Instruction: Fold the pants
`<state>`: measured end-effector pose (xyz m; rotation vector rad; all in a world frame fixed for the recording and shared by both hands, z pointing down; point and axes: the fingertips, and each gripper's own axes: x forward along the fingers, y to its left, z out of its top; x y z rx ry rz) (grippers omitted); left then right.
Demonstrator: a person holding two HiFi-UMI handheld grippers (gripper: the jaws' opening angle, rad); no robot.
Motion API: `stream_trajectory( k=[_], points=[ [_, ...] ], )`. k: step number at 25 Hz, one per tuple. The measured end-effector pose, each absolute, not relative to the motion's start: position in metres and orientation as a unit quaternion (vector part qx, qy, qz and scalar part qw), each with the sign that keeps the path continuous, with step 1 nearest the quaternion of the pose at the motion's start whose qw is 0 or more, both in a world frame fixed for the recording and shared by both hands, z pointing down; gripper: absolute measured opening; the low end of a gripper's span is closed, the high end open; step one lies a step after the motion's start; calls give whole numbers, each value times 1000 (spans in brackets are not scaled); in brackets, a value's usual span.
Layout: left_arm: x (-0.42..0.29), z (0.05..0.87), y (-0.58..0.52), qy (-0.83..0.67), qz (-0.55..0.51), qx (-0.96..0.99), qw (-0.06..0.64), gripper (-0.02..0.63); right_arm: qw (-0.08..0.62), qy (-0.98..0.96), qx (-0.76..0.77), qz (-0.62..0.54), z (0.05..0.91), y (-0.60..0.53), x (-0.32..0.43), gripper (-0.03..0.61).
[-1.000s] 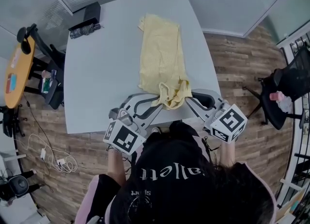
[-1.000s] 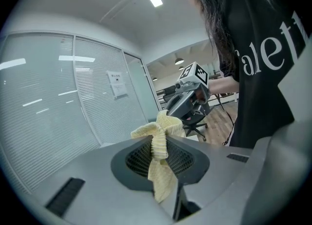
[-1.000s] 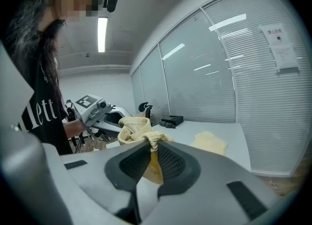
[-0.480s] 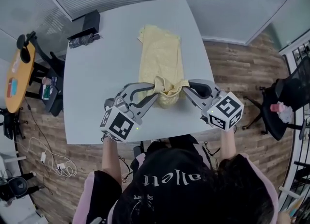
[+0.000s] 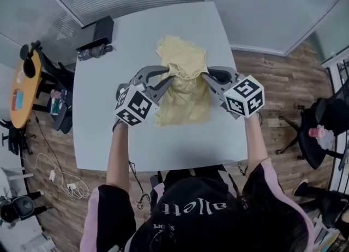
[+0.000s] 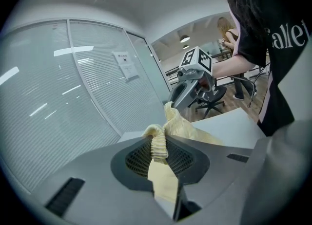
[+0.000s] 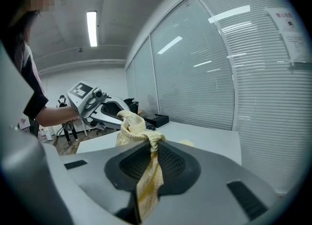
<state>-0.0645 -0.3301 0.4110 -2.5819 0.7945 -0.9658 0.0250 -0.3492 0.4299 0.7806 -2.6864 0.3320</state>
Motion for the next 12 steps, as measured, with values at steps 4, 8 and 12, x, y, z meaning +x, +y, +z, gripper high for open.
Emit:
stream_trajectory(
  k=[4,8,12],
  points=[
    [-78,433,-376,301,-357,-877,118,80,176,-935,280,131,454,-398,24,54],
    [-87,467,-415,323,-379,-863,83,81,206,-928,281,133,484,-435,15,54],
    [-92,516,-430,334,-410,-848,38,81,247,-912,289,152,531,-454,9,54]
  ],
)
